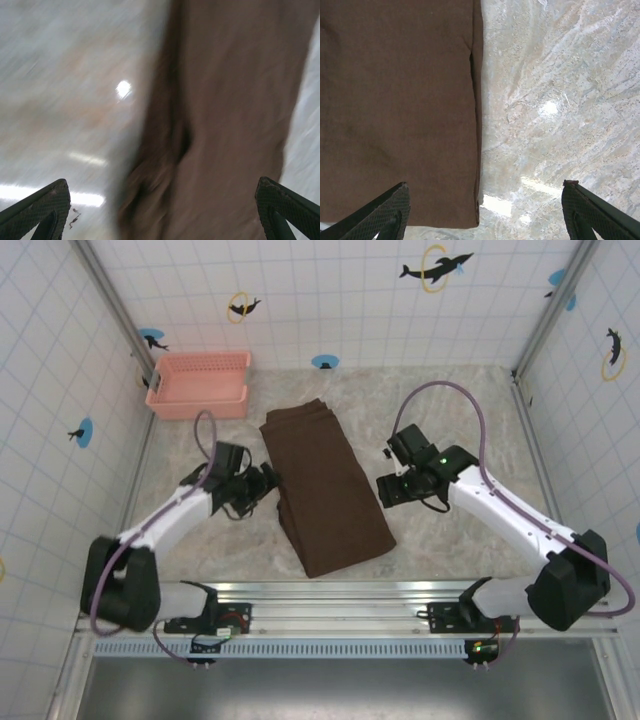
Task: Roll up the long pants
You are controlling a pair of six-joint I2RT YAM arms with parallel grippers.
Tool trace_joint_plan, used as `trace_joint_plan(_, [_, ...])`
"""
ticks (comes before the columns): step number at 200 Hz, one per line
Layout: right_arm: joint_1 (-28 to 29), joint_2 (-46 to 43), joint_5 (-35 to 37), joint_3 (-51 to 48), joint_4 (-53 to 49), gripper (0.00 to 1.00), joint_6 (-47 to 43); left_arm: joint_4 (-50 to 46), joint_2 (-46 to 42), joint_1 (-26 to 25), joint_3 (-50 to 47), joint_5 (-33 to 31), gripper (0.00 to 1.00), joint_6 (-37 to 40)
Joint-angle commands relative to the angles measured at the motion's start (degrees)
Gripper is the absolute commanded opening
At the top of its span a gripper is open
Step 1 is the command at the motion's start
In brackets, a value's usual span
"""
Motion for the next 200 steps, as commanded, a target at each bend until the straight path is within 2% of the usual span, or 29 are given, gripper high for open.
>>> trace_joint_plan(1, [-0.6,1.5,0.2,2.7,-1.8,0.81,-1.5,8.4,8.9,0.1,10.7,0.9,0.97,2.0])
trace_joint_plan(36, [-1.9,1.5,-0.5,3.0,-1.4,0.81,-1.4,4.9,22.7,0.2,25.2,-0.4,0.97,5.1])
trace_joint_plan(67, [-3.2,0.6,-1.1,1.7,-1.2,0.81,-1.5,4.3,32.8,0.2,32.9,0.0,0.97,5.1])
trace_joint_plan(121, [-5.0,0.4,-2.1,2.2,-1.7,0.81,-1.6,-1.0,42.5,0.0,41.0,-2.1,0.96,6.6])
trace_joint_plan(137, [-5.0,0.9,-2.4,3.1,-1.8,0.86,-1.7,-3.2,46.4,-0.1,45.6,-2.4,0.97,7.6])
trace_joint_plan(166, [-5.1,2.3,-2.3,4.8,-2.4,1.00,-2.4,-5.8,56.6,-0.2,58.6,-1.8,0.97,7.9])
trace_joint_plan(200, [-5.4,4.5,-2.2,6.9,-3.1,0.99,-3.4,-15.5,70.3,-0.9,83.6,-2.8,0.97,9.3])
